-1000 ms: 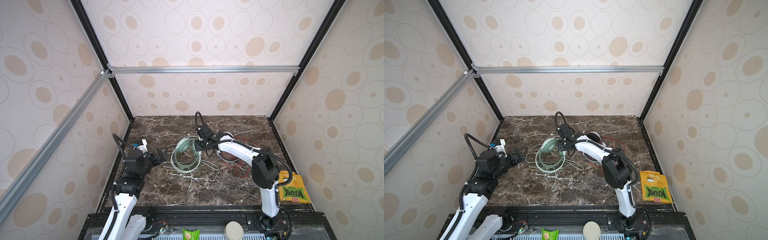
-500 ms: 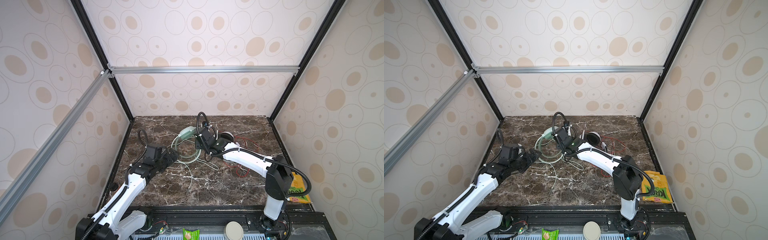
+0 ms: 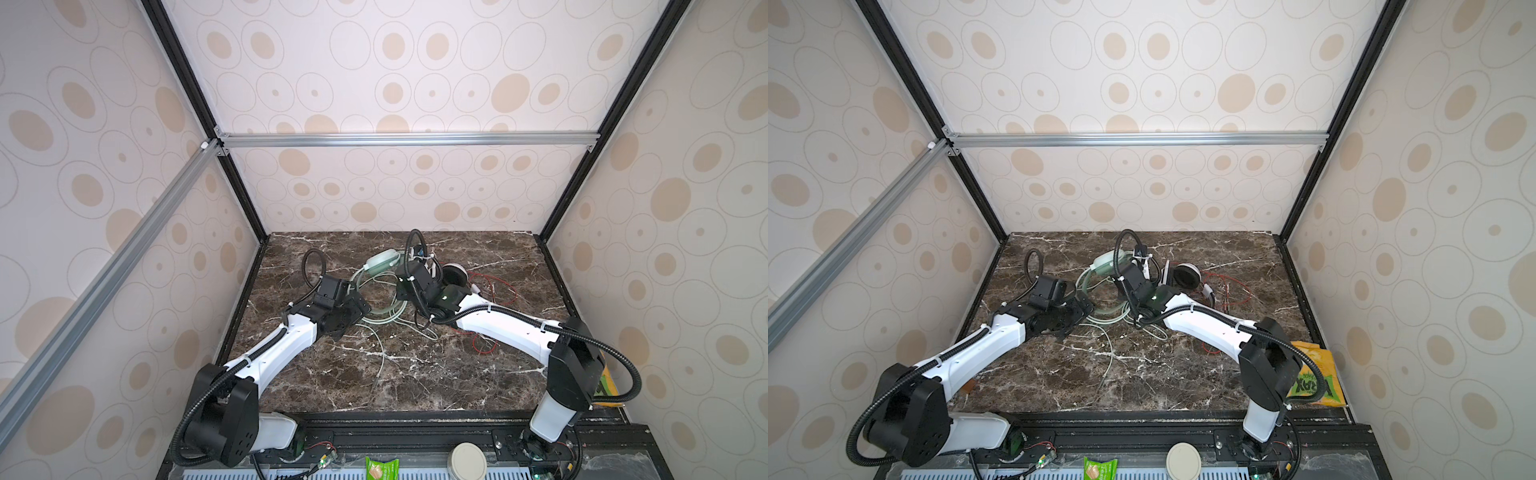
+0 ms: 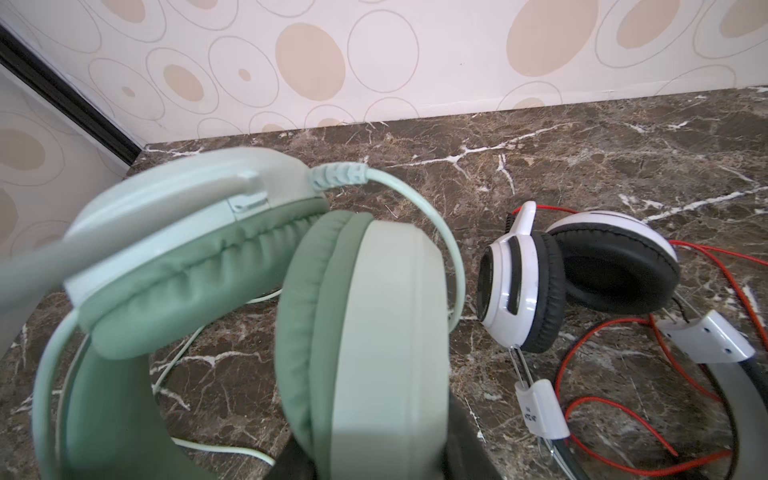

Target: Wrap the headphones

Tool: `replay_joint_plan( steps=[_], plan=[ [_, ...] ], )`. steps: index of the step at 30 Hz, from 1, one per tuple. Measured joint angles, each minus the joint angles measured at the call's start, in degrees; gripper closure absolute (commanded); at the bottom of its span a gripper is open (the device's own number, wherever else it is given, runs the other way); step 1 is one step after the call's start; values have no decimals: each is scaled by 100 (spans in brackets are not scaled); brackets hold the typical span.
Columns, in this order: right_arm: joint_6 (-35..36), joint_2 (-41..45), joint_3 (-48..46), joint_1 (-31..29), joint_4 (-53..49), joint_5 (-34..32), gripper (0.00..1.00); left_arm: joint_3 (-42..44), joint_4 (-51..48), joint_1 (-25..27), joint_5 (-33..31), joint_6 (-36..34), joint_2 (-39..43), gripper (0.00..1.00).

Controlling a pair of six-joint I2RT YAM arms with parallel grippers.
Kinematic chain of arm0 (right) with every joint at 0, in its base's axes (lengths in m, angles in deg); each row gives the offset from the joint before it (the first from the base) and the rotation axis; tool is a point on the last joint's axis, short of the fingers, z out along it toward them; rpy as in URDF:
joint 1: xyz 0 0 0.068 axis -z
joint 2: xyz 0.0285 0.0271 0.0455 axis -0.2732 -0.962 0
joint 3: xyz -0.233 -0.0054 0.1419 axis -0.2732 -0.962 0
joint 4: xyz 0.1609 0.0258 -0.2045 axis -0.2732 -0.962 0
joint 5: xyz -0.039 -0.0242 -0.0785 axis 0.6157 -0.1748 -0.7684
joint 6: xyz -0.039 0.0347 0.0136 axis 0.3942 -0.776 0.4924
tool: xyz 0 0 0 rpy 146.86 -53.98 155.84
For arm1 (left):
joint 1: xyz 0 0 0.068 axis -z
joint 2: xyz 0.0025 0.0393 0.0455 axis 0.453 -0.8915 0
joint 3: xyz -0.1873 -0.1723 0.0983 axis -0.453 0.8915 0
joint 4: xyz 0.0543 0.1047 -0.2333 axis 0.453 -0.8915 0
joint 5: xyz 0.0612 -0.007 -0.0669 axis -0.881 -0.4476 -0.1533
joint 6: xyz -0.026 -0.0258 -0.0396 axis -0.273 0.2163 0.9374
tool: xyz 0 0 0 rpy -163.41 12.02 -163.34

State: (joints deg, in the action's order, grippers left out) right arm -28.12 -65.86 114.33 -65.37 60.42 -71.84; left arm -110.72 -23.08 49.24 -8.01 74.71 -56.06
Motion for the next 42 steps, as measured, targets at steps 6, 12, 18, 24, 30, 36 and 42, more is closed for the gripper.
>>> replay_joint_plan(
  steps=[6, 12, 18, 24, 30, 36, 42],
  plan=[
    [81, 177, -197, -15, 160, -109, 73, -376, 160, 76, -61, 0, -291, 7],
    [153, 293, -398, -24, 210, -175, 73, -431, 302, 122, -85, 57, -452, 26],
    [179, 367, -483, -35, 249, -243, 73, -431, 313, 173, -129, 83, -455, 34],
    [173, 442, -535, -81, 332, -435, 74, -431, 315, 319, -168, 109, -455, 32],
    [175, 573, -662, -133, 461, -601, 75, -431, 315, 407, -199, 188, -455, 47],
    [175, 584, -728, -170, 511, -632, 75, -433, 352, 428, -203, 256, -455, 60],
    [199, 669, -791, -177, 551, -728, 75, -433, 365, 448, -214, 299, -455, 92]
  ],
)
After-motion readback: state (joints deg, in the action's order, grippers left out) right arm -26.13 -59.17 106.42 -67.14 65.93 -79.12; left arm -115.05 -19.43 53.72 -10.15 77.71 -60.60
